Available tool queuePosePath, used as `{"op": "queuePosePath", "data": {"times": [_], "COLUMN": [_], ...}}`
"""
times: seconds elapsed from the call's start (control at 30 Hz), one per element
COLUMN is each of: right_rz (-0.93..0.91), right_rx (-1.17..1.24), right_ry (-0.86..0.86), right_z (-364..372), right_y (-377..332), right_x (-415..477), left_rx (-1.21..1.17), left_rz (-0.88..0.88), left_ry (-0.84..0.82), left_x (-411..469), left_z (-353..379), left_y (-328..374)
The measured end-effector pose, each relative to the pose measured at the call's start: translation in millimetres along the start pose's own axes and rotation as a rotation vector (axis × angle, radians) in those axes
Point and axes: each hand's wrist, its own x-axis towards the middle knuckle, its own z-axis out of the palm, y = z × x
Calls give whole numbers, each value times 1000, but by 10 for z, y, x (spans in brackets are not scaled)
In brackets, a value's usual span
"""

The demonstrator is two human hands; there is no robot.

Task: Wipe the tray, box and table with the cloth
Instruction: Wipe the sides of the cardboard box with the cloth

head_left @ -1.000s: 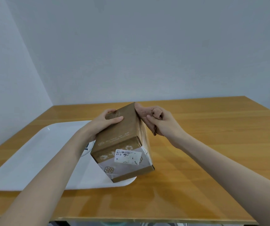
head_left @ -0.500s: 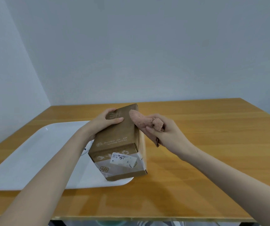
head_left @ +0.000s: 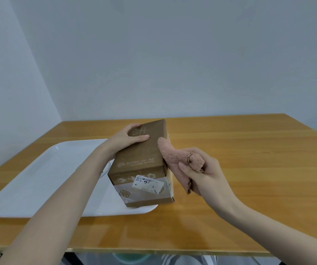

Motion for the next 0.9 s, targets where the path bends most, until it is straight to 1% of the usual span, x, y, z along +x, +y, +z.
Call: {"op": "queuePosePath", "data": {"times": [0.2, 0.27, 0.3, 0.4, 0.43, 0.47, 0.57, 0.63, 0.7, 0.8, 0.9], "right_rz": [-74, -123, -175, -425, -491, -524, -500, -453, -478, -614, -731], "right_rx": [41, -14, -129, -662, -790, -866, -904, -817, -783, -921, -999], "right_ry": [-41, -45, -76, -245, -270, -290, -279, -232, -230, -387, -473], "right_z": [-180, -232, -251, -323, -378, -428, -550, -581, -557, -500, -538], "right_y": [-180, -227, -233, -151, -125, -135, -198, -211, -191, -28, 48], "right_x": [47, 93, 102, 113, 118, 121, 127, 160, 144, 68, 35], "left_rx": [37, 64, 79, 142, 175, 208, 300, 350, 401, 408, 396], "left_rz": [-14, -6, 1, 18, 28, 33, 28, 29, 49, 59, 46], "left_ry": [-21, -25, -29, -49, -55, -56, -30, -11, 1, 0, -9], "left_x": [29, 41, 48, 83, 93, 104, 148, 171, 190, 208, 210], "left_z": [29, 67, 96, 181, 213, 242, 344, 429, 512, 576, 586], "left_y": [72, 112, 139, 234, 268, 296, 352, 377, 405, 420, 417]}}
